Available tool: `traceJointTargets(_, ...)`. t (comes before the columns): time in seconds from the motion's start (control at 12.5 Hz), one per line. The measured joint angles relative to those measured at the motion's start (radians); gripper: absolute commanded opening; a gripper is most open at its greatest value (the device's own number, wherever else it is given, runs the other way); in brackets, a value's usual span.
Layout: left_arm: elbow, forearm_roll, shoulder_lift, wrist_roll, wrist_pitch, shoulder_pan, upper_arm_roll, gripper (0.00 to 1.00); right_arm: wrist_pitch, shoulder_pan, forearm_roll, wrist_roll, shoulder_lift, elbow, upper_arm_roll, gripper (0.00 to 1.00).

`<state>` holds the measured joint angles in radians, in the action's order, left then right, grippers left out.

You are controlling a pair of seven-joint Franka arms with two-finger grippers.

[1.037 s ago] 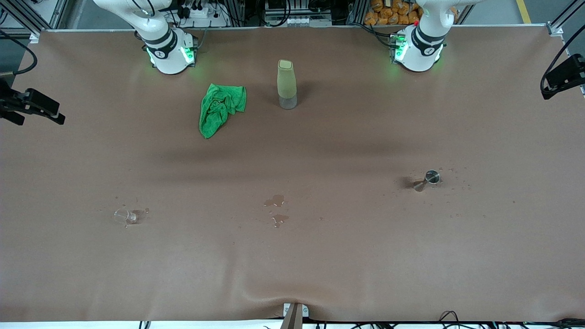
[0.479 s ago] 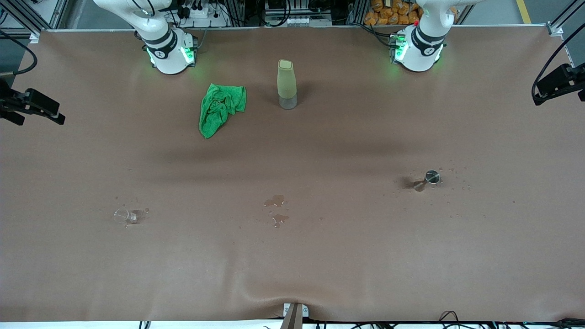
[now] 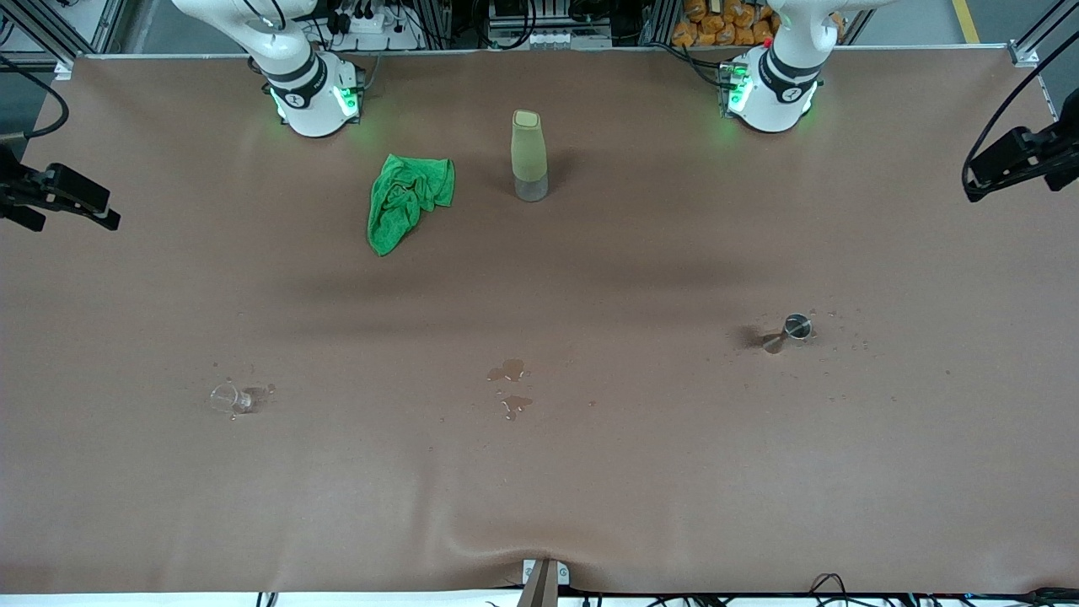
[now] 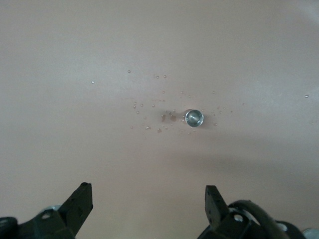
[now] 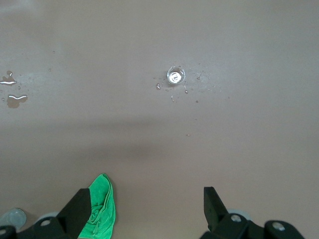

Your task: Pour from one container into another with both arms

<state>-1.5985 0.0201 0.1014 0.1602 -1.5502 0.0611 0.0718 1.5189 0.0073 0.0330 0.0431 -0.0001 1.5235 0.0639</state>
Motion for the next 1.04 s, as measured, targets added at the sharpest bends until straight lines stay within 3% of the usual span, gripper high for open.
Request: traceJointTargets(1.04,-0.003,-0.03,-0.003,-0.057,-0.003,-0.024,0.004,1.0,0.0,0.0,0.0,0.0,0.0,0.0,0.0,1.0)
